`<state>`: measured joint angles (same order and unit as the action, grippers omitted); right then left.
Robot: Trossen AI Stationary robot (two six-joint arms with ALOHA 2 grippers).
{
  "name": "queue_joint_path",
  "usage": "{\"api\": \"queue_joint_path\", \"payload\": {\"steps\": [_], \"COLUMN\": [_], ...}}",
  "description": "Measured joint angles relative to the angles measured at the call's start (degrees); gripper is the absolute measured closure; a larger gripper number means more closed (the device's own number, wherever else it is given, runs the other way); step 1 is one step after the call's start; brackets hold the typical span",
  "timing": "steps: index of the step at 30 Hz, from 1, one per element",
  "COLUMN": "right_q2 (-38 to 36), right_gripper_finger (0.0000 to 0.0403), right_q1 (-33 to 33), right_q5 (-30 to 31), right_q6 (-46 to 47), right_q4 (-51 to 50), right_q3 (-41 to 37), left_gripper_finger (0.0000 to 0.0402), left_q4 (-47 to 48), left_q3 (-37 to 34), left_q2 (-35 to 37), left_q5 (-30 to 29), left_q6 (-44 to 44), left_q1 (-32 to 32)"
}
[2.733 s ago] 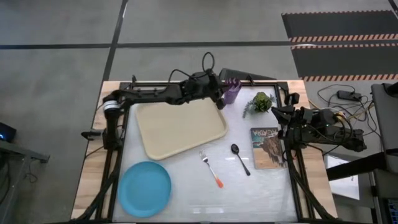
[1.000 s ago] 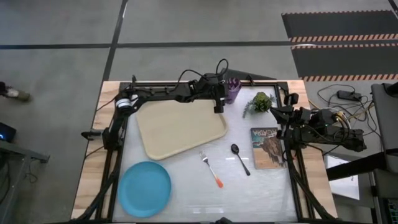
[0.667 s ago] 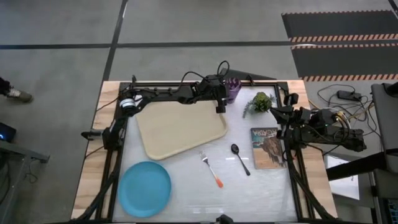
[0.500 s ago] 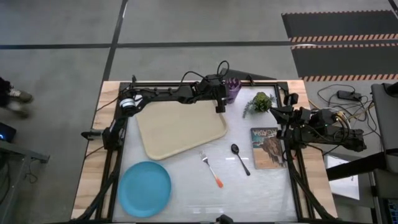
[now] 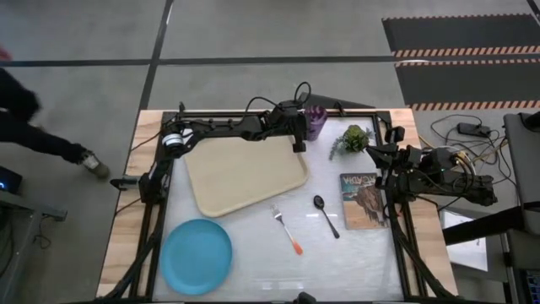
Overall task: Pick and place plate/cup/fork/spoon on tray
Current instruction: Put the purple cup on the gray tray
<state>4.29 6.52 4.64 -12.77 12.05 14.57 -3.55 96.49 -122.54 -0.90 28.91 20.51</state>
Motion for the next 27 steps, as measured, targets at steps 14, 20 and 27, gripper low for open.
{"api": "queue_joint_path", "payload": {"steps": [14, 20, 27], "right_q2": [0.0, 0.0, 0.0], "right_gripper_finger": [0.0394, 0.0394, 0.0394], "right_q1": [0.0, 0.0, 0.0], "right_q5": [0.0, 0.0, 0.0], "right_q6": [0.1, 0.1, 0.1], "right_q4": [0.0, 0.0, -0.3], "right_q3": [0.0, 0.0, 0.0], "left_gripper_finger": [0.0382, 0.0399, 0.04], "left_q4": [0.7, 1.2, 2.4], "left_q3": [0.0, -0.2, -0.2], "left_q2": [0.6, 2.0, 6.5], "left_q5": [0.0, 0.2, 0.2], "left_q6": [0.0, 0.0, -0.1], "left_q1": [-0.2, -0.4, -1.2]}}
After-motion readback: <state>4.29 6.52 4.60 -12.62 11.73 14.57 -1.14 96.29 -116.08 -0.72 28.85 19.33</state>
